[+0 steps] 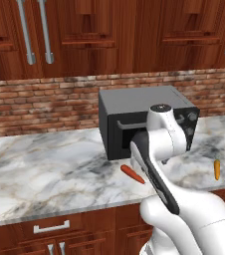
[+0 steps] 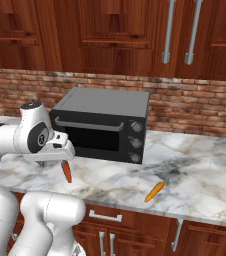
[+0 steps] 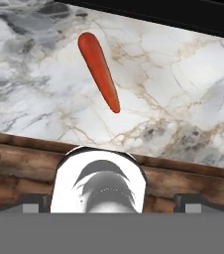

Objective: Place the carrots inside the fridge drawer. Close the drawer after placing the vegetables.

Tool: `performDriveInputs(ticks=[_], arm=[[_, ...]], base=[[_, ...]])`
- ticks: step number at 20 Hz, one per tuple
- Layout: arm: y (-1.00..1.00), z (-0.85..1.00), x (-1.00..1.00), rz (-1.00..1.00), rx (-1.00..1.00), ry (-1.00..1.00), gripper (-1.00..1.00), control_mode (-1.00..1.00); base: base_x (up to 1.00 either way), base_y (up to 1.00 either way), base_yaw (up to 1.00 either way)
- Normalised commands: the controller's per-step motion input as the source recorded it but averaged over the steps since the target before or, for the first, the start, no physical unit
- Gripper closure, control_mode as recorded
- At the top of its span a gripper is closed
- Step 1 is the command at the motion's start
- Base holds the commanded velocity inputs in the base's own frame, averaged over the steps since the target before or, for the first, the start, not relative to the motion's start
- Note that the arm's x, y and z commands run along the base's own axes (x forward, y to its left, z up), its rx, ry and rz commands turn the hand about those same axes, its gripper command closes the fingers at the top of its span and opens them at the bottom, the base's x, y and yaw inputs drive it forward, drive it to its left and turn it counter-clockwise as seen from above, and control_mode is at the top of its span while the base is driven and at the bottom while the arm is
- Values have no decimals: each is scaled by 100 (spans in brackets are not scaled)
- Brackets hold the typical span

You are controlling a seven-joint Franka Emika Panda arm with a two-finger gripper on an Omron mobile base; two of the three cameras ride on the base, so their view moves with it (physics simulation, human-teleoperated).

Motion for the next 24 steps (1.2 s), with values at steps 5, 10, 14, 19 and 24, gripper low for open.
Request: performDriveInputs(ticks=[5,10,14,19,24], arm=[[12,-35,13,0,-7,6,-100,-100],[5,-30,27,1,-2,2,-100,-100],[0,-24,25,5,0,0,-100,-100],[0,-16,36,6,1,0,-100,-100],[0,-14,34,4,0,1,-100,-100]], base=[[0,0,0],[0,0,0],[0,0,0],[0,0,0],[0,0,0]])
